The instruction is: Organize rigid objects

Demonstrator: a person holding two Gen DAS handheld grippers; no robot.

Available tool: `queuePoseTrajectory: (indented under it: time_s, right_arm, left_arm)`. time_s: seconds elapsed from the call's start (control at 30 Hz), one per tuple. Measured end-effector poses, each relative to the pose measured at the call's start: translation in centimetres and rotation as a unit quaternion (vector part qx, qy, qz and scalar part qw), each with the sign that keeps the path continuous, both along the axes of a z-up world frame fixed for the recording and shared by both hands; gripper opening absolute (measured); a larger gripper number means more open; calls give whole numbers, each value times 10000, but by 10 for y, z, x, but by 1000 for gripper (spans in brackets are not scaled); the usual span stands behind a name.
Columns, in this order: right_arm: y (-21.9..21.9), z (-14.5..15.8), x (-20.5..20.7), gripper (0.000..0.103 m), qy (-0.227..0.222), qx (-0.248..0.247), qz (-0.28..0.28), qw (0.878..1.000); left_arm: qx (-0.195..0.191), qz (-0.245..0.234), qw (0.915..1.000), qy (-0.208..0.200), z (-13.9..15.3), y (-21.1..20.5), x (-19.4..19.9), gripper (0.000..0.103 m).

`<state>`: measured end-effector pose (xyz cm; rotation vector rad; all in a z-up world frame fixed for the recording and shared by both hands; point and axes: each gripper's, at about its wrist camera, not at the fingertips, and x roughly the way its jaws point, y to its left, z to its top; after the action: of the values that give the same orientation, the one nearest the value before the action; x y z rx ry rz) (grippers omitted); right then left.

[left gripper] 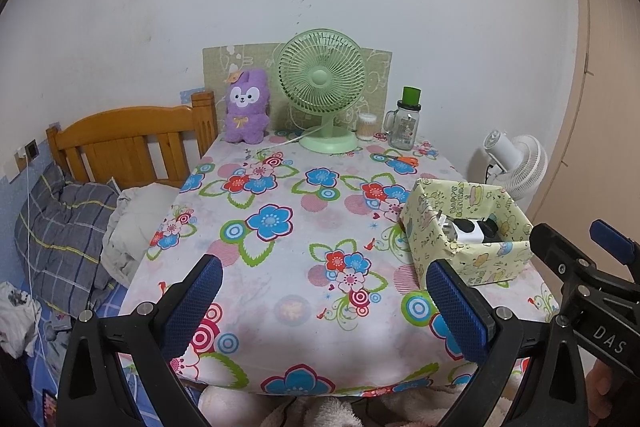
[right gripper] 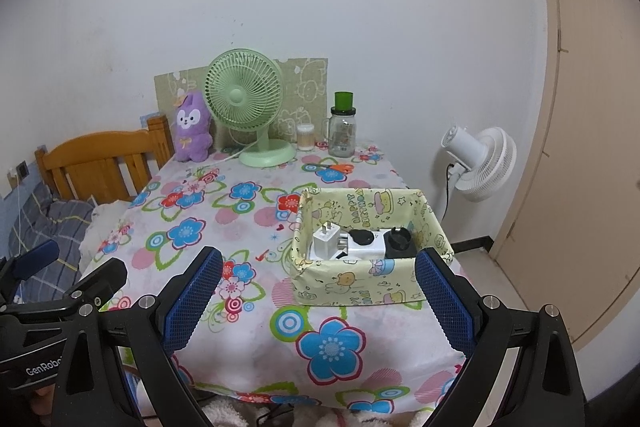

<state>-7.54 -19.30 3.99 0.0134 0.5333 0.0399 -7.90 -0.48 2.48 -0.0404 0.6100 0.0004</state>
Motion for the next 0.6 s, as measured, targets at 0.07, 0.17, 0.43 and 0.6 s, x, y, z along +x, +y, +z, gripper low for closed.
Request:
queuePoseTrajectory:
  time_s: [0.07,0.17,0.43,0.6]
  right_arm:
    - [0,0,0,98,-4,13,3,10000]
    - [1,-1,1,98,9,15,13,10000]
    - [0,-2,3,98,31,27,19,10000]
    - [-1,-4,6,98,51,23,27,10000]
  left_arm:
    - [1,3,10000,-2,-1,0,0,103]
    - [-6,5,10000,-3,-1,0,-1,103]
    - [-13,44,10000,53,-4,-1,4,103]
    - [-18,52,10000,77,-5,0,7,103]
